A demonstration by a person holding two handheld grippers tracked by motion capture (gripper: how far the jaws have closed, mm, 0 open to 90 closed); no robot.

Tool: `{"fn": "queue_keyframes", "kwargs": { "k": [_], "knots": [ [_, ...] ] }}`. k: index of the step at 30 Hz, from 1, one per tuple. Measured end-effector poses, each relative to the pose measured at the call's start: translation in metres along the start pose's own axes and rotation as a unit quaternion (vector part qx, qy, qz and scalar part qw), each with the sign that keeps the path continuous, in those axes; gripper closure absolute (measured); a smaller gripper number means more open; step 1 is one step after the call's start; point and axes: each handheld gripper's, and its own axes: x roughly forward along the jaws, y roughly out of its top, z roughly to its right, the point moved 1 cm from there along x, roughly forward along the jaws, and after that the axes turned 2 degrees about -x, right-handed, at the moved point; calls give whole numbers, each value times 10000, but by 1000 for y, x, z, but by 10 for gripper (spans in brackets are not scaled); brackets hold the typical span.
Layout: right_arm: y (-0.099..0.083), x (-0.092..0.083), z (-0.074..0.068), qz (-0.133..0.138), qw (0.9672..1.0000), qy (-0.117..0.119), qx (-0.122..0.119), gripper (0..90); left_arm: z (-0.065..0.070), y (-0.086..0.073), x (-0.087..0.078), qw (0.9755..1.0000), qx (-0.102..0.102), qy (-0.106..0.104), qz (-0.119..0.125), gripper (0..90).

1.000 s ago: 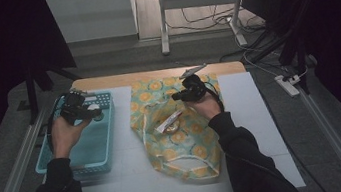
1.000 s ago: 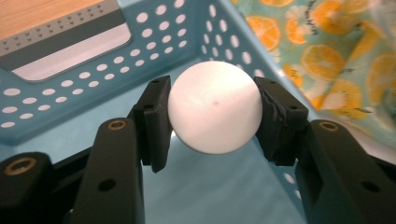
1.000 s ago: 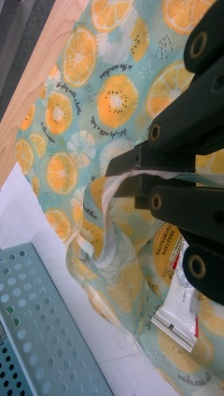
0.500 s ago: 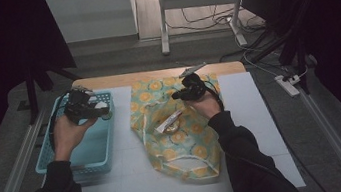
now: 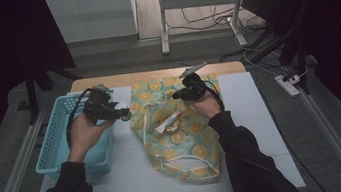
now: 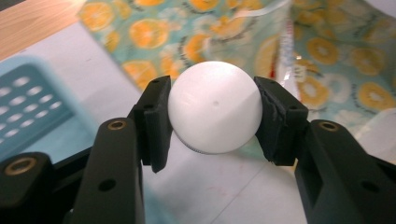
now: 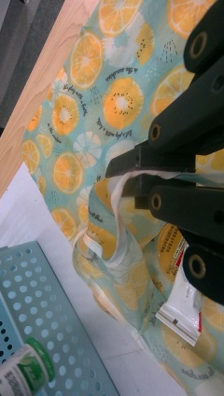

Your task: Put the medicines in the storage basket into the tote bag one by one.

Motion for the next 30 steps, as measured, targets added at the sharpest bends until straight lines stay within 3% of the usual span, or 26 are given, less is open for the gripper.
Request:
{"fn": "queue_keyframes", "kwargs": {
  "k": [11, 30],
  "knots": [
    [0, -2, 1, 23, 10000, -10, -5, 900, 37, 18, 30, 9983, 401, -403, -121, 506],
    [-2, -2, 2, 53, 10000, -31, -24, 900, 85, 45, 78, 9920, 873, -877, -252, 506]
  ]
}}
